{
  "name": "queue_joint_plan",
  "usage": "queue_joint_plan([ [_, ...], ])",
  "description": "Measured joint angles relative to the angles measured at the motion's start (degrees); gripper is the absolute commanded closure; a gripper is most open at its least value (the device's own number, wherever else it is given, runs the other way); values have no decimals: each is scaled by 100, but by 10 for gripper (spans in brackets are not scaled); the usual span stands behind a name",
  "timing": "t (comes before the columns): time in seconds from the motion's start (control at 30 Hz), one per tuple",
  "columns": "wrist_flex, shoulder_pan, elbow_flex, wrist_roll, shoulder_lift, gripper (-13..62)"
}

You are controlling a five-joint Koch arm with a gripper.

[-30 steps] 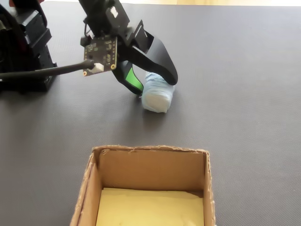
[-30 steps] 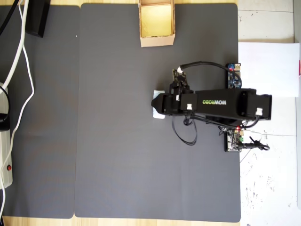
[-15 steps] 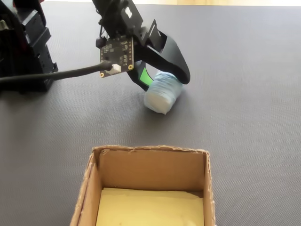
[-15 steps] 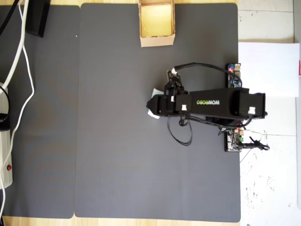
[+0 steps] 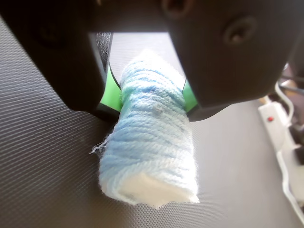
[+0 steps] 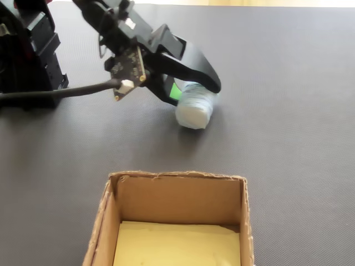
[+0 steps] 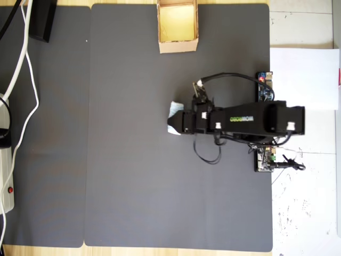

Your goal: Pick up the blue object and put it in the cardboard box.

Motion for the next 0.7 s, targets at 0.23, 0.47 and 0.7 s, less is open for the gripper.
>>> queue_joint_plan([
  [0.23, -967, 176, 615, 44, 738, 373],
  [0.47, -967, 448, 791, 44, 1731, 373],
  [0.7, -967, 650, 800, 44, 2373, 373],
])
